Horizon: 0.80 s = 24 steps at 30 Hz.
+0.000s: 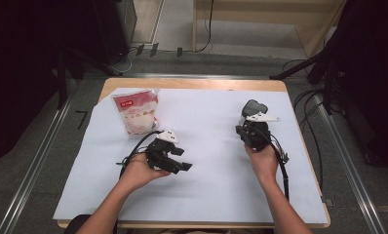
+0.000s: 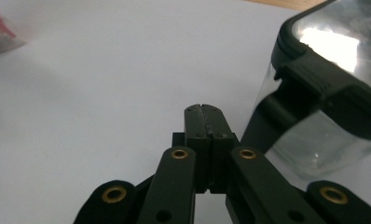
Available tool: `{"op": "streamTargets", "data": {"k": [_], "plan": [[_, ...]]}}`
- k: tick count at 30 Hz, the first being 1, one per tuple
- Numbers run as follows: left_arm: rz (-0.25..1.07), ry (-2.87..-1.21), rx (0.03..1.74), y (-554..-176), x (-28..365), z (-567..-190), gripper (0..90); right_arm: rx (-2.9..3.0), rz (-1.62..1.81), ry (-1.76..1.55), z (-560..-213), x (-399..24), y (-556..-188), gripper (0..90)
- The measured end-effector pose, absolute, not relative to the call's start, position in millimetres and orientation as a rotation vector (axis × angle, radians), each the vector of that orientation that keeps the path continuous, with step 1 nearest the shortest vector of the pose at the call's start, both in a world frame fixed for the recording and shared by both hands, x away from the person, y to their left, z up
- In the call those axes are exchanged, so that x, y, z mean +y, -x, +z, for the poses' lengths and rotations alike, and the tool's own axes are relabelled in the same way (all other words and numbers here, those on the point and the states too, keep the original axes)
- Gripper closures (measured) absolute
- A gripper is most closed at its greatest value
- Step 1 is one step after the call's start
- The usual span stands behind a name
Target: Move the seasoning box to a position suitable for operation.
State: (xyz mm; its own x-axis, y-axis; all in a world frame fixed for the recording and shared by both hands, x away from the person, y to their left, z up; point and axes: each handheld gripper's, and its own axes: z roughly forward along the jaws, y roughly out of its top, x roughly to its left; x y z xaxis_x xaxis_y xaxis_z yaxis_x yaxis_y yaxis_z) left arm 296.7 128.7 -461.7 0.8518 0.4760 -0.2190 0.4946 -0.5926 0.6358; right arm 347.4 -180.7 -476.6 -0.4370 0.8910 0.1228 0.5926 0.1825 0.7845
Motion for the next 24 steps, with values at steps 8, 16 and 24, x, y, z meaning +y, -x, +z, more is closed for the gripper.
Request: {"op": "streamTargets", "data": {"k": [8,16,24], "plan": [[-0.030,-2.296,0.706,-296.2,132.0,-462.1,34.4,2.062,1.110,-1.463,-482.3,-175.4,-365.3,90.0],[-0.024,-2.300,0.709,-296.4,134.5,-462.5,34.5,2.054,1.105,-1.477,-483.4,-178.5,-368.0,90.0],[-0.020,-2.288,0.714,-296.4,135.2,-463.4,34.4,2.069,1.075,-1.465,-482.1,-180.2,-365.0,90.0]]}}
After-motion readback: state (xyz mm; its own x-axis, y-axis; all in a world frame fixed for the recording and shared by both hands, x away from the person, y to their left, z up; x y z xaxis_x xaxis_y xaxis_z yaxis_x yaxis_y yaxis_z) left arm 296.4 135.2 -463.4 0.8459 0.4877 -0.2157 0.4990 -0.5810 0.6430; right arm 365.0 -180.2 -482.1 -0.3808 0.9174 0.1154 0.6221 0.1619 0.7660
